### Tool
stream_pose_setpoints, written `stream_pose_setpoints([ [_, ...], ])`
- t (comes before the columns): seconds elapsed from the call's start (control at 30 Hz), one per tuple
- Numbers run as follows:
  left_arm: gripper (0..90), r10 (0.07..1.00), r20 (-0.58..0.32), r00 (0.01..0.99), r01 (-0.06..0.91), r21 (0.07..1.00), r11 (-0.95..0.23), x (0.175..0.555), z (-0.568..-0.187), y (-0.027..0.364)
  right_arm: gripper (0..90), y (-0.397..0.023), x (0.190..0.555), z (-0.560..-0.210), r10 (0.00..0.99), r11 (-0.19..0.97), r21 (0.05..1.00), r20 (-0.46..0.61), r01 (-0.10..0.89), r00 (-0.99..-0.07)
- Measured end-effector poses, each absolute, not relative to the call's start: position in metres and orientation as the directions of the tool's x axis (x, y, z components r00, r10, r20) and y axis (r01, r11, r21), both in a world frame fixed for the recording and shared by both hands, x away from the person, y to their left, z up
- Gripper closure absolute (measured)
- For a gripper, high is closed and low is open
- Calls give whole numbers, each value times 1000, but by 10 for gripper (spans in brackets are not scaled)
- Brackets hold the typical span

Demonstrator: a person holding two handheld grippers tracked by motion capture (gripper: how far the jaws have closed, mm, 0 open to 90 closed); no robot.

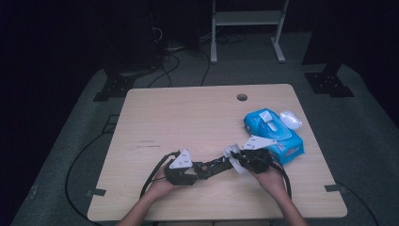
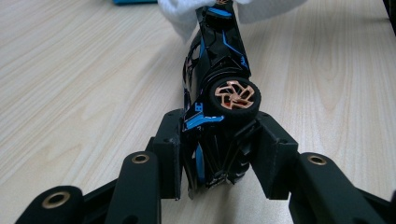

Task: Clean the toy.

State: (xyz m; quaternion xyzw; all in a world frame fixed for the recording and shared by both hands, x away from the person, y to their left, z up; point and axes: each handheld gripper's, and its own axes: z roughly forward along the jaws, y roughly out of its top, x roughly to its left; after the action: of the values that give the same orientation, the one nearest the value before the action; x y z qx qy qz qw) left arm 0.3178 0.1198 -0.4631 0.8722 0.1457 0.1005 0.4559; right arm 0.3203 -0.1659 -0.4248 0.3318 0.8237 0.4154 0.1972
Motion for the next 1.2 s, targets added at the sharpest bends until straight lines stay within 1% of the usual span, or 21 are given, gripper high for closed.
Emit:
stream_pose_setpoints([
  [0.03, 581, 344, 44, 938, 161, 824, -543, 318, -463, 120, 826, -171, 319, -422, 723, 465, 805, -106, 368, -683],
  [0.33, 581, 348, 40, 937, 166, 824, -542, 319, -463, 121, 825, -189, 316, -407, 713, 475, 800, -107, 366, -693],
  [0.37, 581, 349, 35, 936, 170, 825, -539, 319, -463, 120, 815, -186, 316, -410, 700, 467, 799, -74, 377, -710],
  [0.4, 581, 349, 35, 936, 170, 825, -539, 319, -463, 120, 815, -186, 316, -410, 700, 467, 799, -74, 377, -710],
  [0.43, 581, 351, 33, 936, 172, 827, -536, 320, -464, 120, 790, -183, 316, -412, 693, 470, 799, -70, 376, -718],
  [0.47, 581, 351, 33, 936, 172, 827, -535, 320, -464, 120, 736, -179, 316, -414, 690, 471, 799, -69, 374, -721],
  [0.53, 581, 352, 36, 935, 170, 827, -536, 319, -464, 119, 718, -171, 317, -417, 675, 473, 796, -51, 379, -736],
  [0.57, 581, 352, 38, 935, 169, 826, -537, 319, -464, 119, 724, -162, 319, -419, 669, 482, 796, -63, 367, -741],
  [0.6, 581, 354, 36, 934, 171, 827, -535, 319, -464, 119, 745, -158, 320, -420, 664, 485, 795, -64, 364, -745],
  [0.63, 581, 353, 35, 935, 172, 827, -535, 319, -464, 119, 745, -158, 320, -420, 664, 485, 795, -64, 364, -745],
  [0.73, 582, 346, 31, 938, 170, 828, -535, 319, -463, 118, 817, -147, 320, -422, 659, 491, 802, -88, 340, -747],
  [0.9, 581, 348, 28, 937, 173, 829, -532, 319, -463, 118, 829, -135, 316, -422, 635, 505, 803, -99, 316, -766],
  [0.93, 581, 348, 30, 937, 172, 828, -534, 320, -463, 118, 833, -127, 314, -423, 614, 493, 812, -70, 312, -787],
  [1.0, 581, 352, 25, 936, 177, 830, -530, 320, -463, 117, 833, -121, 313, -425, 599, 497, 811, -63, 309, -798],
  [1.03, 581, 354, 22, 935, 180, 831, -527, 320, -464, 117, 836, -114, 310, -426, 597, 503, 813, -80, 294, -798],
  [1.13, 581, 352, 24, 936, 178, 829, -530, 319, -464, 117, 835, -92, 307, -427, 545, 470, 832, -11, 295, -839],
  [1.17, 580, 350, 29, 936, 174, 829, -532, 319, -464, 117, 835, -78, 304, -426, 523, 492, 831, -42, 261, -852],
  [1.2, 580, 350, 30, 936, 173, 828, -534, 319, -463, 117, 836, -72, 304, -425, 512, 497, 828, -36, 261, -858],
])
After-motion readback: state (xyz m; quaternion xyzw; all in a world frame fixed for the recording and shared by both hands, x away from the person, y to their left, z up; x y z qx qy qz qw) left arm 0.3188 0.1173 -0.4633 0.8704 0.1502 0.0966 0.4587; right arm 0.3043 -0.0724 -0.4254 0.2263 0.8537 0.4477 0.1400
